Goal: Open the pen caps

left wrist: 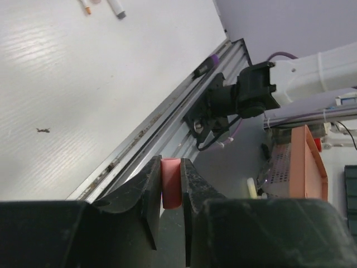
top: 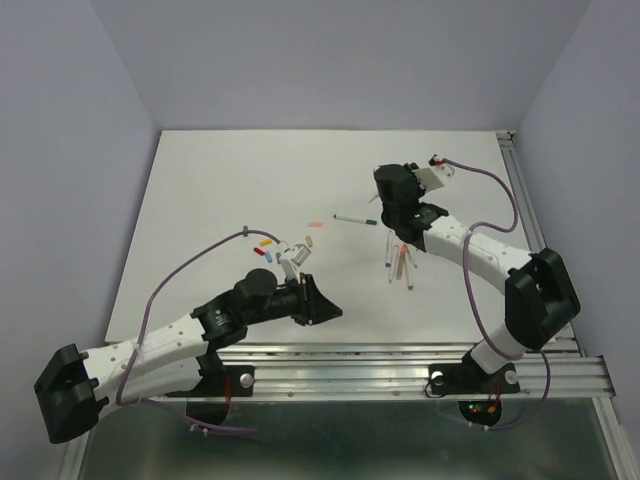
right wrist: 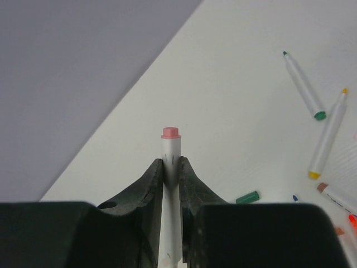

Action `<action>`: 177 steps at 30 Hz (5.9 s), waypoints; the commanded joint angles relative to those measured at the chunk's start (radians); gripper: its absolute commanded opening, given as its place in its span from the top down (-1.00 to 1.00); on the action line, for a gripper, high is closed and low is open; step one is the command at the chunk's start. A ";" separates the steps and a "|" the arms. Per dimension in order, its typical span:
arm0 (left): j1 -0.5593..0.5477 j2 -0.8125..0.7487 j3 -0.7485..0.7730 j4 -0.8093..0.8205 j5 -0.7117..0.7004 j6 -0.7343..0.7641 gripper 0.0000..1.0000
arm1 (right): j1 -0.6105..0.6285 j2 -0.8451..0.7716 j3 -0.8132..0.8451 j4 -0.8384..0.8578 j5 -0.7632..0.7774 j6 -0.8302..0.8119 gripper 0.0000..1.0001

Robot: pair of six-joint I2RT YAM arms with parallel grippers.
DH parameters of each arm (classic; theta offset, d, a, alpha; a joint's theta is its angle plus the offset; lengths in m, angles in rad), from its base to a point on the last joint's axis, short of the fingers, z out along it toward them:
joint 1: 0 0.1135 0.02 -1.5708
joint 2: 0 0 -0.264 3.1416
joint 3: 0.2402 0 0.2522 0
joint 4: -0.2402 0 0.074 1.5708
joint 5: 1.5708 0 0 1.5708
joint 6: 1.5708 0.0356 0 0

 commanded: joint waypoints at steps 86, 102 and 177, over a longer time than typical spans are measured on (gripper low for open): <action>0.427 0.269 0.354 -0.400 -0.348 0.203 -0.98 | -0.038 0.419 0.372 -0.249 -0.965 -1.426 -0.96; 0.429 0.268 0.359 -0.406 -0.350 0.201 -0.98 | -0.092 0.608 0.483 -0.325 -1.014 -1.398 -0.21; 0.131 0.389 0.350 -0.015 -0.043 0.239 0.18 | 0.414 -0.380 -0.381 0.046 -0.109 0.326 0.99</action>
